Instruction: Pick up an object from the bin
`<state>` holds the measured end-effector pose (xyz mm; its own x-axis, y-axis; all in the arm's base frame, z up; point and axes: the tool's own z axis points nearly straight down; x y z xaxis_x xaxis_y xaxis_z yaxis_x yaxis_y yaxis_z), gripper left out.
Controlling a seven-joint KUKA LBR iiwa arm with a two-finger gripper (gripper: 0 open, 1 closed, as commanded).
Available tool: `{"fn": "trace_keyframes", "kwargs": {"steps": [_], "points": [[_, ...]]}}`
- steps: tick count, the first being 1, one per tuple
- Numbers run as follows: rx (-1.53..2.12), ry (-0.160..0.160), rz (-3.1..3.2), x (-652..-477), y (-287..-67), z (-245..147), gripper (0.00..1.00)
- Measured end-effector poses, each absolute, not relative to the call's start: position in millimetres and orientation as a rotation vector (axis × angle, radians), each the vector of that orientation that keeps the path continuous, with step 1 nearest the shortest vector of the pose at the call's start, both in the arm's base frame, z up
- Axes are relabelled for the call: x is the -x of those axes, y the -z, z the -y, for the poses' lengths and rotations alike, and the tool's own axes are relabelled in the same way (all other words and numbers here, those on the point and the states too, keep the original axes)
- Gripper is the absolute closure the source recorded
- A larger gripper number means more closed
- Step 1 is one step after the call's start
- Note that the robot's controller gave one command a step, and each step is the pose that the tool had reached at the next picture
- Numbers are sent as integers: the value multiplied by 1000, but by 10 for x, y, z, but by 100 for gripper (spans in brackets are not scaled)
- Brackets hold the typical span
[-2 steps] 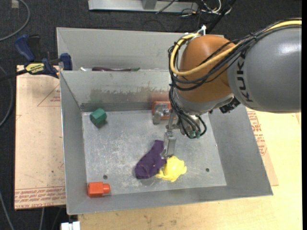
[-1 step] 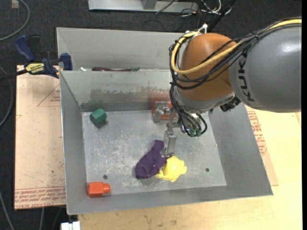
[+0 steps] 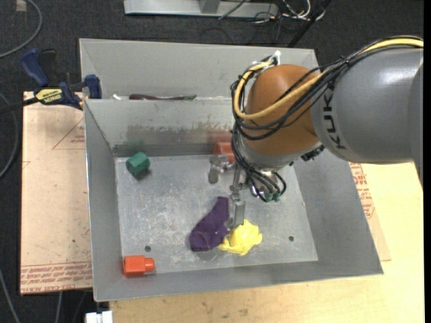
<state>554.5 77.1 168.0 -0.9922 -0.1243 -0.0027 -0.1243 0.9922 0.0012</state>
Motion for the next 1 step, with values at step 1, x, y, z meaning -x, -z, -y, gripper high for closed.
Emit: {"fn": "trace_keyframes", "kwargs": {"steps": [1], "points": [[707, -4, -3061, -5447, -1488, -743, 0]]}}
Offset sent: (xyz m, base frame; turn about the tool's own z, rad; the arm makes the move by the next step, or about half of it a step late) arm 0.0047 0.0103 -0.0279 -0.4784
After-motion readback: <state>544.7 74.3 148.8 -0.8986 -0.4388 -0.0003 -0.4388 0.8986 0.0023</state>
